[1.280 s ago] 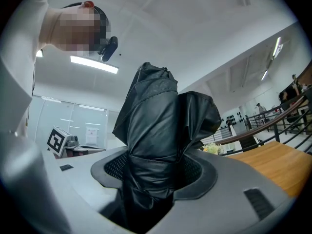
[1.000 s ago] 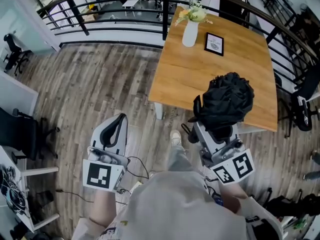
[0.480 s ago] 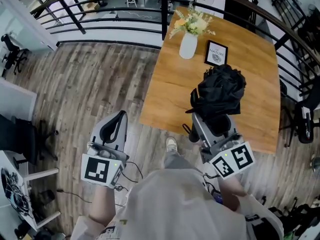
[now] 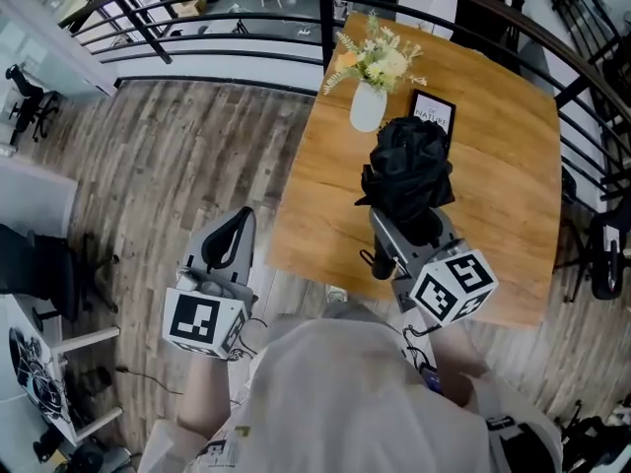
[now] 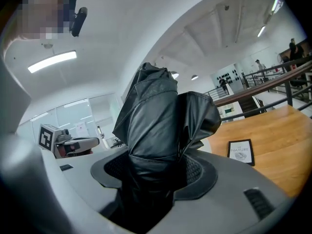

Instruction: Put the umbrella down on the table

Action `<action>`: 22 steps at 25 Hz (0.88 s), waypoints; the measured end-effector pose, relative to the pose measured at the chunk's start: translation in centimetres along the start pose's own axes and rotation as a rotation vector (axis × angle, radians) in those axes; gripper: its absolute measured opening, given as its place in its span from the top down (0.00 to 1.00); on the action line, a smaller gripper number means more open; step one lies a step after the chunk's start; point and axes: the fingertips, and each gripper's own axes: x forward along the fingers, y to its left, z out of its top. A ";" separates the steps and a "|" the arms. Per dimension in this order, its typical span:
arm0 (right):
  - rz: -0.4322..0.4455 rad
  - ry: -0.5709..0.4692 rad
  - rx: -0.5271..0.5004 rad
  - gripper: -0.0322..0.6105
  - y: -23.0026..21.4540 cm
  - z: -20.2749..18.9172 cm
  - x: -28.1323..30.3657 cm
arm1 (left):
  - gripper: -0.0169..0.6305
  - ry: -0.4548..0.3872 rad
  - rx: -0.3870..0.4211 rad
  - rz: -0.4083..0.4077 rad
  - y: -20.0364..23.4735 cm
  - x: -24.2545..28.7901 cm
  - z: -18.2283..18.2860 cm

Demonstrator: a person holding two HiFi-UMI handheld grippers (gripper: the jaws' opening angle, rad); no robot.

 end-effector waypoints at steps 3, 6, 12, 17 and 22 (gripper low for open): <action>-0.002 0.010 0.029 0.51 -1.1 -0.4 0.5 | 0.95 0.038 -0.040 0.008 0.2 1.2 -0.8; -0.012 0.037 0.026 0.51 -1.9 -0.8 1.0 | 0.95 0.068 -0.054 0.000 0.1 2.5 -1.3; -0.018 0.086 0.078 0.51 -2.6 -1.8 2.1 | 0.95 0.110 -0.044 -0.053 -0.9 4.6 -2.7; -0.032 0.143 0.087 0.51 -3.6 -2.8 4.1 | 0.95 0.125 -0.048 -0.086 -1.1 6.6 -3.6; -0.036 0.214 0.043 0.51 -4.4 -4.3 6.2 | 0.95 0.163 -0.051 -0.110 -1.0 8.8 -5.3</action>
